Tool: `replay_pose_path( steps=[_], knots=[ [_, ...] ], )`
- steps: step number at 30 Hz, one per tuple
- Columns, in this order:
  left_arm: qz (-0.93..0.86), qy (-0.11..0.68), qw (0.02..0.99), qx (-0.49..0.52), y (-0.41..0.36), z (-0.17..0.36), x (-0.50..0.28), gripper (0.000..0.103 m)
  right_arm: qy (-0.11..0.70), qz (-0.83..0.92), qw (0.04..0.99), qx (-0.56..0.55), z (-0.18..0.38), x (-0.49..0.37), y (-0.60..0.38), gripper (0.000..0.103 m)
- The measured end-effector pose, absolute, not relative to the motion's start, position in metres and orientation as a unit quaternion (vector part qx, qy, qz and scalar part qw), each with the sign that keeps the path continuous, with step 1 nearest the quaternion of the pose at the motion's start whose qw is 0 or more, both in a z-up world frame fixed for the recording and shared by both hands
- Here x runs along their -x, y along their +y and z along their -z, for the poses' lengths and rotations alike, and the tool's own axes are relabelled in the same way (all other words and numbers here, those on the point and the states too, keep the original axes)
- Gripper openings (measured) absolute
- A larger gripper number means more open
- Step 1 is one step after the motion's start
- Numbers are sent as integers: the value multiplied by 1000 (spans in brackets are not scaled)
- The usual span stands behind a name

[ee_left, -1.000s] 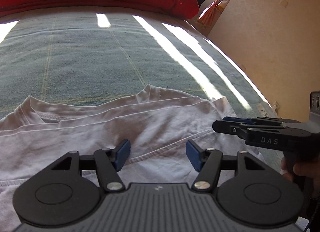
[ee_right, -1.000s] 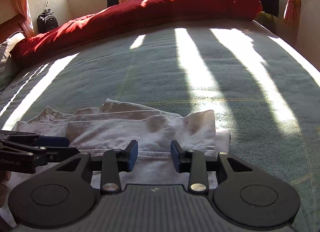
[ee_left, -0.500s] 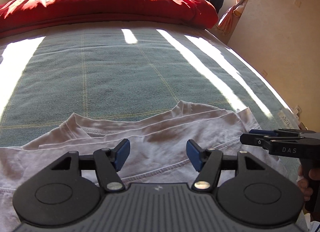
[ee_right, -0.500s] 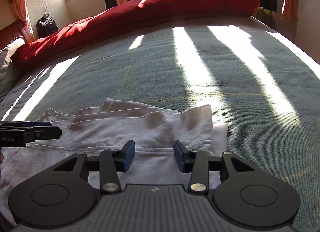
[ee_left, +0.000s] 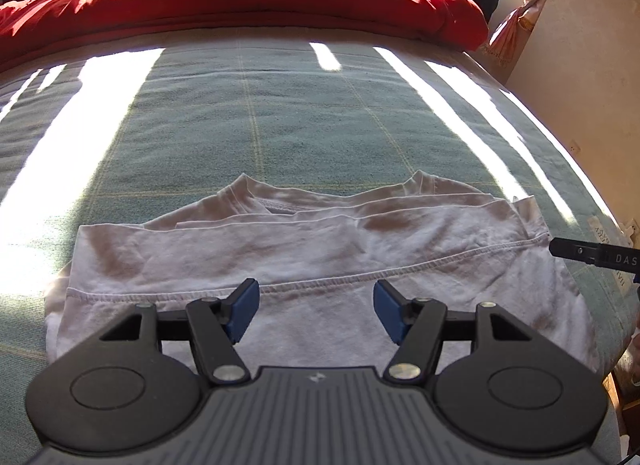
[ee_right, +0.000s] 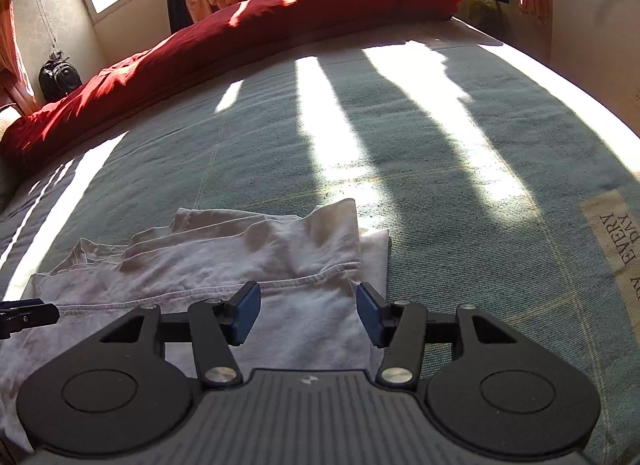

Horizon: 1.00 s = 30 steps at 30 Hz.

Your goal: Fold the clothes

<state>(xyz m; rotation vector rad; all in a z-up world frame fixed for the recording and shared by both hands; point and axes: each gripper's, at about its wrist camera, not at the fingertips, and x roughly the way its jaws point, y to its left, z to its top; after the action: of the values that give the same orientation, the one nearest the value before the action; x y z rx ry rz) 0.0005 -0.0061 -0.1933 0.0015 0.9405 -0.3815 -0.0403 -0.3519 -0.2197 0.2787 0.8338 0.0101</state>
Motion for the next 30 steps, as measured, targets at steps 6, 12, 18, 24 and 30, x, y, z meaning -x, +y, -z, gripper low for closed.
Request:
replay_pose_path(
  steps=[6,12,18,24,30],
  knots=[
    [169,460,871,-14,-2,186,24,64,413,-48,902,-115,208,54,-324,68],
    [169,487,857,-28,9,200,52,66,416,-73,900,-111,201,76,-304,70],
    [142,520,842,-27,32,213,74,66,421,-70,895,-130,196,101,-318,80],
    [135,517,845,7,54,203,85,66,456,-84,844,-269,211,114,-347,83],
    [112,532,839,26,66,212,85,68,475,-77,795,-370,235,124,-361,89]
  ],
)
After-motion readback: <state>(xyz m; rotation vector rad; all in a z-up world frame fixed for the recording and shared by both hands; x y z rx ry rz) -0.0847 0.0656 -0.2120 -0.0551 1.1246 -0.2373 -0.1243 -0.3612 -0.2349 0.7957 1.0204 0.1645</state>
